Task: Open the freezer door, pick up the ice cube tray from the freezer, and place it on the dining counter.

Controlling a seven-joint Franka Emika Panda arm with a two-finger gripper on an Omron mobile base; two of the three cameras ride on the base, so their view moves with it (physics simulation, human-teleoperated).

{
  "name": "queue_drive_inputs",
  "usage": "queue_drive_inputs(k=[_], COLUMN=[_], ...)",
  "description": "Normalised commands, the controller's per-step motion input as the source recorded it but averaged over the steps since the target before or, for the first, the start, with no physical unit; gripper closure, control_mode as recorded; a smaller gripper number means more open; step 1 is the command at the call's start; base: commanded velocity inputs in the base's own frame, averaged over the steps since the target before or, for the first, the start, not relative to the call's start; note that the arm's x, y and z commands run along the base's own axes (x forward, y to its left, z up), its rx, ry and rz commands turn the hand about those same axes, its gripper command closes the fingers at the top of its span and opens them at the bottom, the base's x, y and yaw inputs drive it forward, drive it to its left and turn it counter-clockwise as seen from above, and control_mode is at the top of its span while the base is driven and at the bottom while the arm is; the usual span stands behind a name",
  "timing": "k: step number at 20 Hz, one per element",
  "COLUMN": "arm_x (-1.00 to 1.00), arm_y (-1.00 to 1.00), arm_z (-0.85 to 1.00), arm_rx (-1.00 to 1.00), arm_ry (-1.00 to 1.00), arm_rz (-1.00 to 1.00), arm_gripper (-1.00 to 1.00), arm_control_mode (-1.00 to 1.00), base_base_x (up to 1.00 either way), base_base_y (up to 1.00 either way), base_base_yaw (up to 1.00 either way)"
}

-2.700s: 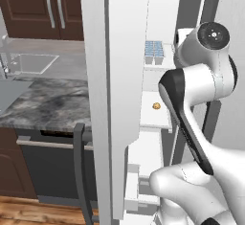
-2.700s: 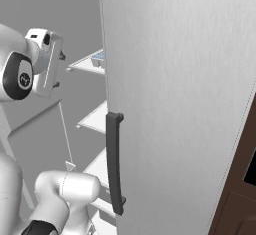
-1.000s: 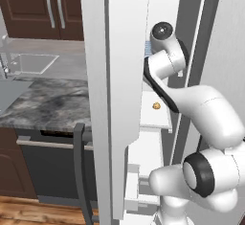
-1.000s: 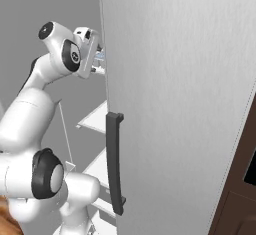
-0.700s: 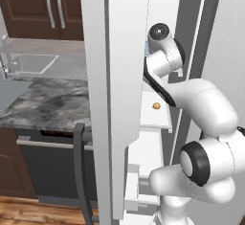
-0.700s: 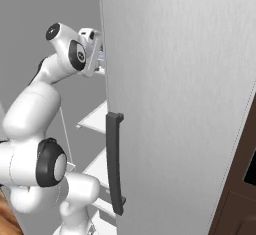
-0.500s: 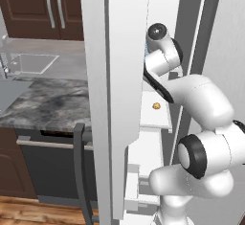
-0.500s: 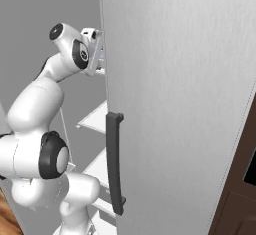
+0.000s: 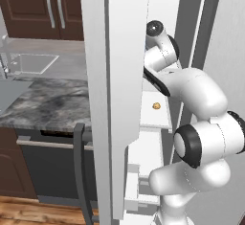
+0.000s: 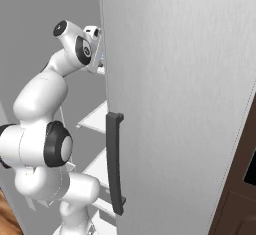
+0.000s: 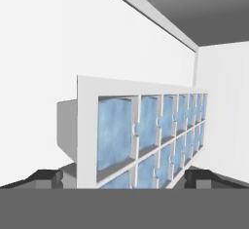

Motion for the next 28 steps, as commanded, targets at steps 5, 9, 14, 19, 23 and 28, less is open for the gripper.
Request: queue_drive_inputs(k=[5,9,14,19,23,28], arm_x=[0.0,0.0,0.0,0.0,0.0,-0.18], arm_y=[0.0,0.0,0.0,0.0,0.0,0.0], arm_z=[0.0,0.0,0.0,0.0,0.0,0.03], arm_rx=[0.0,0.0,0.0,0.0,0.0,0.0], arm_ry=[0.0,0.0,0.0,0.0,0.0,-0.2], arm_rz=[0.0,0.0,0.0,0.0,0.0,0.02], arm_gripper=[-1.0,1.0,1.0,1.0,1.0,1.0], arm_control_mode=[-1.0,-1.0,-1.0,-1.0,-1.0,-1.0], base_base_x=[0.0,0.0,0.0,0.0,0.0,0.0], base_base_y=[0.0,0.0,0.0,0.0,0.0,0.0], base_base_yaw=[0.0,0.0,0.0,0.0,0.0,0.0])
